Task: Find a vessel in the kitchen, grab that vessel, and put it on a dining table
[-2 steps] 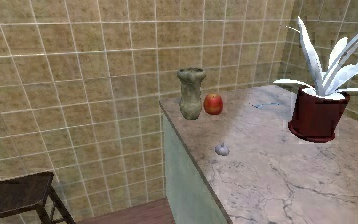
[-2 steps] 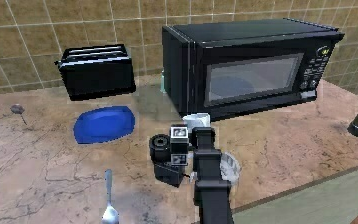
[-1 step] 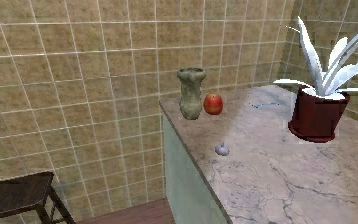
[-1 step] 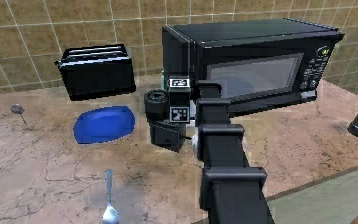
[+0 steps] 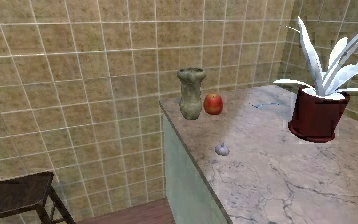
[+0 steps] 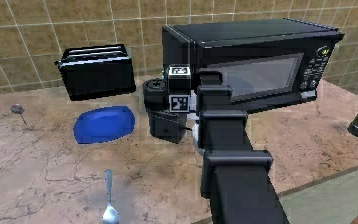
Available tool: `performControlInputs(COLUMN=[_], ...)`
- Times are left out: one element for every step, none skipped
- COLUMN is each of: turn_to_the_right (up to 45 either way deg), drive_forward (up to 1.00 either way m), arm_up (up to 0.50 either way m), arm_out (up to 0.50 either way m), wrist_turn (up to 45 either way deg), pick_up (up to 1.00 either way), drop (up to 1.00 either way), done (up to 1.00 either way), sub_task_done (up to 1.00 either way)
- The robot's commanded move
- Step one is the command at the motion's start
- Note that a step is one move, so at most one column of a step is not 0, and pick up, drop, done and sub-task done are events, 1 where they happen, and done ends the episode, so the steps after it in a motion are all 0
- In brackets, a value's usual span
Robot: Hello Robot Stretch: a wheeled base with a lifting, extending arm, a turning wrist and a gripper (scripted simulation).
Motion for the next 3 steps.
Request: performControlInputs(turn_to_the_right=[0.0,0.0,0.0], drive_forward=[0.00,0.00,0.00], arm_up=[0.00,0.00,0.00], arm_out=[0.00,0.00,0.00], wrist_turn=[-45.0,-45.0,-45.0], pick_up=[0.00,0.00,0.00], drop=[0.00,0.00,0.00], done=[0.00,0.00,0.00], sub_task_done=[0.00,0.00,0.00])
